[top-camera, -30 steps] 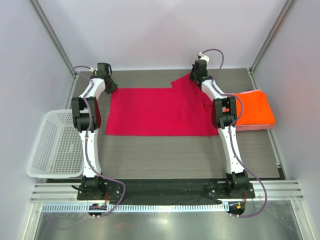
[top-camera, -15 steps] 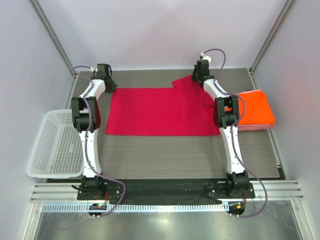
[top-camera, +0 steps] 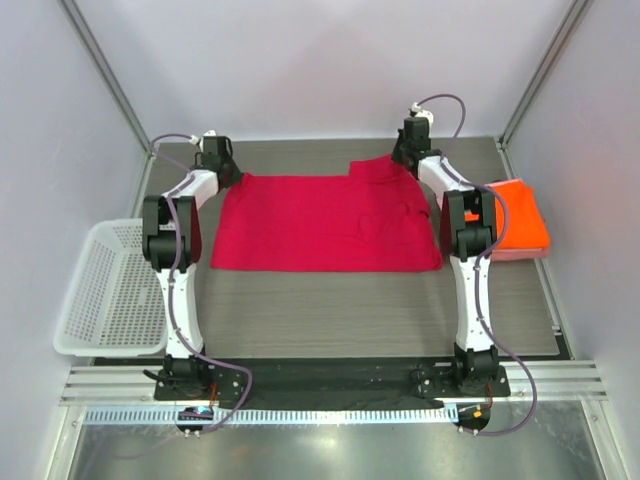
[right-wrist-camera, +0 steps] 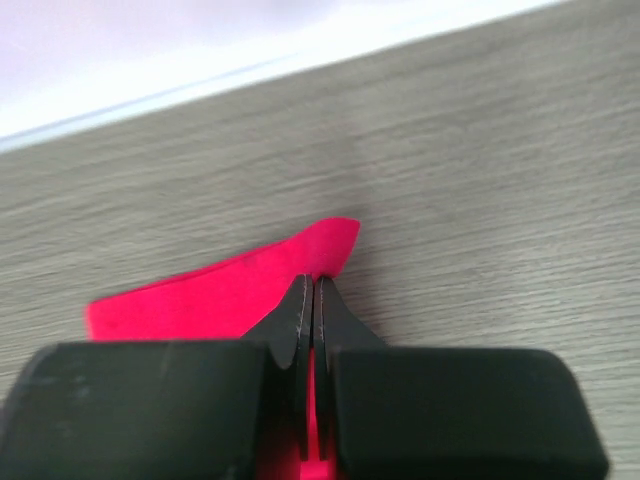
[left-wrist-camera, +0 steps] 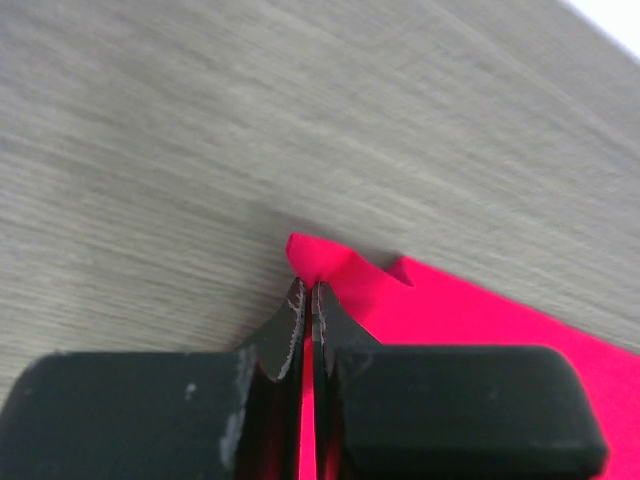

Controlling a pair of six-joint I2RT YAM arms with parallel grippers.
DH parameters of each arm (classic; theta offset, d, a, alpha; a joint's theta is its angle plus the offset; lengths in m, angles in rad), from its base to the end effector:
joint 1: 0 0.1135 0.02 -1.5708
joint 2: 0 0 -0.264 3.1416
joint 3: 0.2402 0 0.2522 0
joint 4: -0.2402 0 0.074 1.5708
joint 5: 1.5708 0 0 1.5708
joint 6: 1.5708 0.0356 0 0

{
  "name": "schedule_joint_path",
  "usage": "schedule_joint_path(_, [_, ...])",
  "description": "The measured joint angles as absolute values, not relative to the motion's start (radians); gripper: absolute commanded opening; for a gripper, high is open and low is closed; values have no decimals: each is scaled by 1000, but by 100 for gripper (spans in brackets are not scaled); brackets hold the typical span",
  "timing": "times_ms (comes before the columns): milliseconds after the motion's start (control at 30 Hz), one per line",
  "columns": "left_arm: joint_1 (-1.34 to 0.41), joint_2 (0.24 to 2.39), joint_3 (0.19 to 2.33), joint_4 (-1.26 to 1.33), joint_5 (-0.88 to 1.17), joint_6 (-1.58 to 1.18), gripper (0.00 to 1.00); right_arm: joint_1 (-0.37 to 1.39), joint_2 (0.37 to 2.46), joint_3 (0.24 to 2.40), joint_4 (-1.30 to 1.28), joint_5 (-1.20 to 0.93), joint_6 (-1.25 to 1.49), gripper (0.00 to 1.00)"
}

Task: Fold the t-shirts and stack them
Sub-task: Fold the tshirt

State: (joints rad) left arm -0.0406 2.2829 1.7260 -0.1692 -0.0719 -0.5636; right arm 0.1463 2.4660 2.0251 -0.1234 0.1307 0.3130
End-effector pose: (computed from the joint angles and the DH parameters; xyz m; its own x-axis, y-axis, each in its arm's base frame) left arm 0.5137 -0.0183 0.1621 -0.5538 -0.5108 -0.6576 -0.3656 0.8587 -0.3592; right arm 0.5601 0.0778 0.1699 -0.5144 0.2328 -0.8254 0.1291 0.9725 0.1939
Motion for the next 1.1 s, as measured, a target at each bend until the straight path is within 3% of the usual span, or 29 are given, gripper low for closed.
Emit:
schedule_joint_path(300, [-43,2220,1629,-58,-78,-586,0,146,2308,1930,-104,81,316,1])
schedule_joint_path(1100, [-24,1911,1137,330,-21,-541,0,146,1881,1431,-58,9,332,1])
